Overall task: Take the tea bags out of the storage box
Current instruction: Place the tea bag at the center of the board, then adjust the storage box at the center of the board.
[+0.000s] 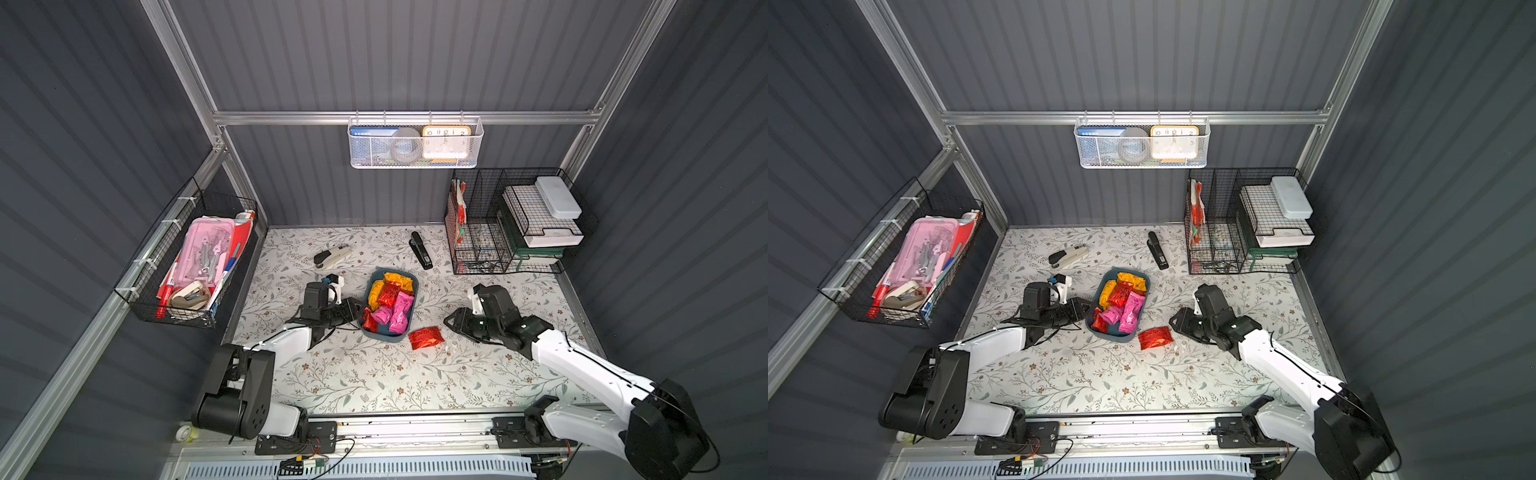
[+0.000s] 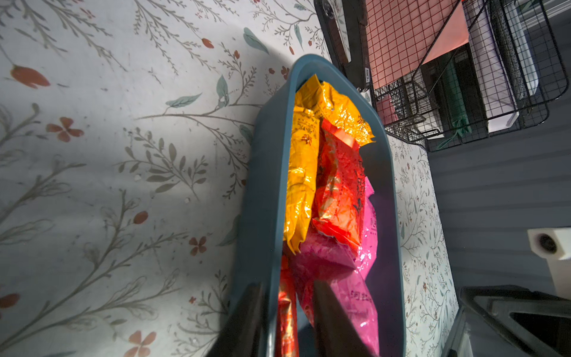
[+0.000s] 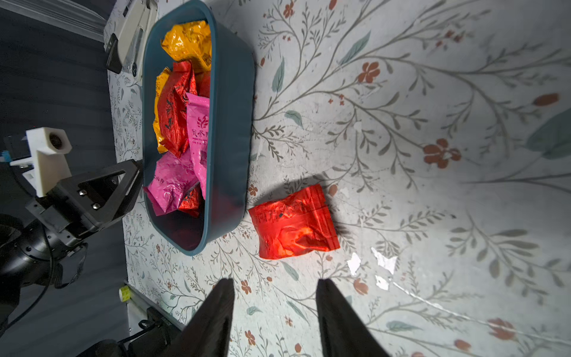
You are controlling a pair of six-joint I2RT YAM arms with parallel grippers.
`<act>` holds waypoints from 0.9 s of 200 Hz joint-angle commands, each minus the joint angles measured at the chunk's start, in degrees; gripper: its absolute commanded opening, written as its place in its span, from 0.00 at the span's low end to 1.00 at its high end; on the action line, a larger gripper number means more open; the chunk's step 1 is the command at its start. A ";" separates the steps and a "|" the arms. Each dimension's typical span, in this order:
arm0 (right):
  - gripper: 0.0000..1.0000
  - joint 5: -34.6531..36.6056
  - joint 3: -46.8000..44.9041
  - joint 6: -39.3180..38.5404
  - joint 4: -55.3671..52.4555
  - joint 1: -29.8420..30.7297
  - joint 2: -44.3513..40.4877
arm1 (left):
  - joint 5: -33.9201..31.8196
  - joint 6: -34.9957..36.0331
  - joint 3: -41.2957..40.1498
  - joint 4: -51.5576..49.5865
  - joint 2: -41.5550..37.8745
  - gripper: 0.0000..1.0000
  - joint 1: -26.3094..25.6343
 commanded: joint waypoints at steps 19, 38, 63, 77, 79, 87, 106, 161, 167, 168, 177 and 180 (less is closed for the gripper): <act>0.48 0.53 1.06 -0.90 -1.37 -0.02 0.83 | -0.85 2.49 1.48 -1.33 0.13 0.21 -0.47; 0.47 -1.83 1.60 -0.93 -0.66 0.02 1.67 | -1.28 2.47 1.15 -1.44 -0.42 0.16 -0.52; 0.47 -2.42 2.32 -0.90 0.22 0.15 2.69 | -1.62 2.16 0.65 -1.24 -0.62 0.16 -0.61; 0.46 -2.81 3.06 -1.03 0.58 0.25 3.36 | -1.74 2.29 0.63 -1.33 -0.28 0.16 -0.70; 0.46 -2.84 3.28 -1.07 0.63 0.25 3.45 | -1.79 2.30 0.67 -1.30 -0.13 0.16 -0.70; 0.46 -3.02 3.76 -1.12 0.78 0.52 3.66 | -1.88 2.29 0.65 -1.34 0.20 0.18 -0.79; 0.46 -3.29 4.90 -1.28 1.02 1.10 5.74 | -2.18 2.67 1.02 -1.86 1.17 0.23 -1.24; 0.46 -3.45 5.40 -1.04 2.34 2.17 7.40 | -5.79 5.20 3.68 -5.49 1.65 0.23 -2.01; 0.46 -3.38 5.37 -1.03 2.34 2.16 7.38 | -6.74 5.84 4.11 -6.24 1.94 0.23 -2.15; 0.46 -3.38 5.43 -1.03 2.34 2.17 7.35 | -7.23 6.00 4.26 -6.38 2.03 0.23 -2.17; 0.46 -3.32 5.32 -1.03 2.34 2.14 7.26 | -8.40 6.97 5.08 -7.53 2.57 0.23 -2.34; 0.47 -3.36 5.32 -1.03 2.31 2.21 7.31 | -8.67 7.21 5.41 -7.88 2.78 0.23 -2.37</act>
